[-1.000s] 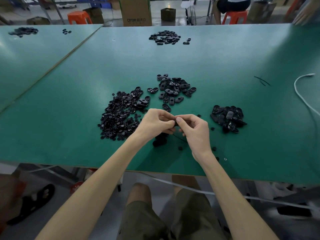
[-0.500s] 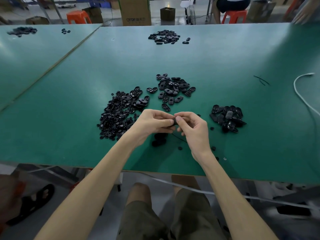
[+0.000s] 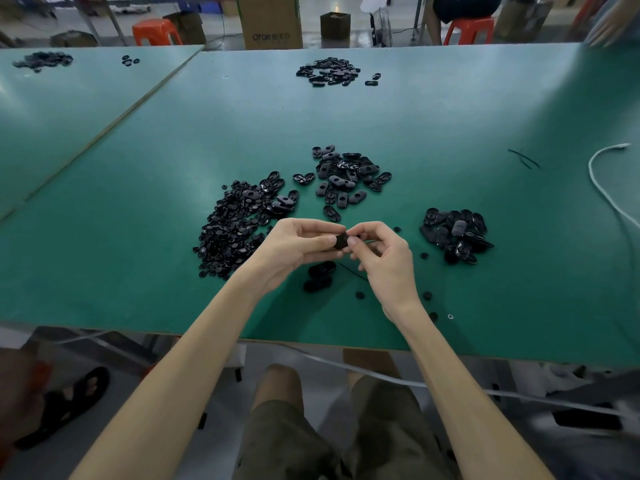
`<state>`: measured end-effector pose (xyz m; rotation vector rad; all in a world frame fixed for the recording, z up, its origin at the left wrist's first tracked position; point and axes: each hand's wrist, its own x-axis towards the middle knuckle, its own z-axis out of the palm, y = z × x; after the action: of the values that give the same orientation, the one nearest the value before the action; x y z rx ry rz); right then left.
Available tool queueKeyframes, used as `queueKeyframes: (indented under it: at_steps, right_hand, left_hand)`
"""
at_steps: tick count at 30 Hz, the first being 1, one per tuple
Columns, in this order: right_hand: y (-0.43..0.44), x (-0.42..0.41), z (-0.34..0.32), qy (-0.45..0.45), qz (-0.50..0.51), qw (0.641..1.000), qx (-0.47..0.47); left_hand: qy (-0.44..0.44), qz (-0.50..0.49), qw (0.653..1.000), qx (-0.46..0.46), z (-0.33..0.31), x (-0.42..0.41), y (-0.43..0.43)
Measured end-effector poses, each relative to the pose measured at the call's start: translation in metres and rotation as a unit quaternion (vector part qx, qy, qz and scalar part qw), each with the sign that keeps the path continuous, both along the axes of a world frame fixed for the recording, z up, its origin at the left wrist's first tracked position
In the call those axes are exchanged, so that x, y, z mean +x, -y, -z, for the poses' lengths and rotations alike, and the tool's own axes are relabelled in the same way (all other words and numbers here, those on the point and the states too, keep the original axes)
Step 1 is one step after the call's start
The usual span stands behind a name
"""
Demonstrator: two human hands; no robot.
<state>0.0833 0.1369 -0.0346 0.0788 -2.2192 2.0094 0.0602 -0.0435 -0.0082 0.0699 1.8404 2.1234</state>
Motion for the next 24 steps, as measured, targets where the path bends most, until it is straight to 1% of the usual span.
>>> queueKeyframes:
  at_steps: [13, 19, 24]
  right_hand:
    - [0.0017, 0.0006, -0.0022, 0.005, 0.005, 1.000, -0.002]
    - [0.0026, 0.0020, -0.0052, -0.008, -0.001, 1.000, 0.028]
    - [0.0033, 0.0033, -0.0079, -0.014, -0.005, 1.000, 0.023]
  left_hand:
    - [0.005, -0.013, 0.999, 0.043, 0.0068, 0.0013, 0.0002]
    - [-0.005, -0.005, 0.999, 0.037, 0.0074, 0.0014, 0.0029]
    - [-0.013, 0.001, 0.999, 0.039, 0.0079, 0.0020, 0.0046]
